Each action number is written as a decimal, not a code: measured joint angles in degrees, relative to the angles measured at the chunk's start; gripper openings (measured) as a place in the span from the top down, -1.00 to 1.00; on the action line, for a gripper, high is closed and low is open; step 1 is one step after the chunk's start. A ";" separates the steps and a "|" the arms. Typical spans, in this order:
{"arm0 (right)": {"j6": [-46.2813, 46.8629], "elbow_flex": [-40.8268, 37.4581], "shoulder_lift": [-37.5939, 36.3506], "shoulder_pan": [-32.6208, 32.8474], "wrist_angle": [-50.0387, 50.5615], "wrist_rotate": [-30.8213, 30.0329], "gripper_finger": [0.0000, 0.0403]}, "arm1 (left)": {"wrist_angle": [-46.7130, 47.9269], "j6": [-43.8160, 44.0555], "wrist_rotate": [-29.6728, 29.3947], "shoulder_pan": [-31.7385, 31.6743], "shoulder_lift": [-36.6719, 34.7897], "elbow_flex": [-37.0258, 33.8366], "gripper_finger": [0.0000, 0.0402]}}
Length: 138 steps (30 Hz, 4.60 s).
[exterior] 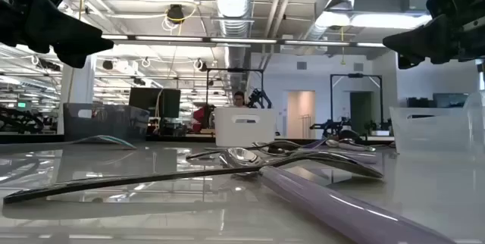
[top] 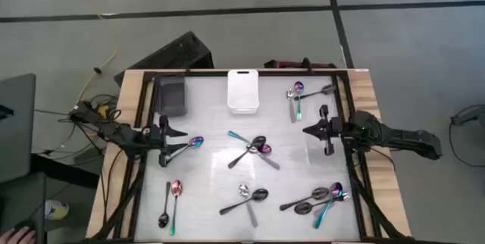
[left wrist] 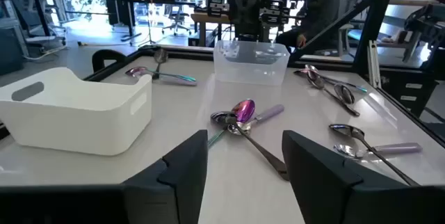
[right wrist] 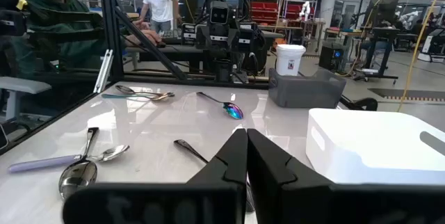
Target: Sort silverware by color (type)
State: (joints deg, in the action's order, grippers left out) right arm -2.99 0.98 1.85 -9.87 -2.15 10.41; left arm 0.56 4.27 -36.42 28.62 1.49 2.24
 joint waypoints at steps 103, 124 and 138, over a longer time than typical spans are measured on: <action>24.02 36.89 54.73 -26.50 23.23 -27.43 0.32 | -13.79 12.88 2.19 -24.50 9.76 -0.59 0.15; 28.66 40.65 84.40 -27.04 19.90 -26.95 -0.24 | -13.76 13.62 2.78 -24.65 9.75 -0.59 0.15; 30.23 40.63 88.19 -26.99 19.87 -29.92 -0.23 | -13.57 14.05 2.73 -24.65 9.75 -0.59 0.15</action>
State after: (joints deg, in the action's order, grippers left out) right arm 27.25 41.60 90.04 -36.86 17.72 -19.51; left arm -13.01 18.32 -33.69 3.97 11.25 1.65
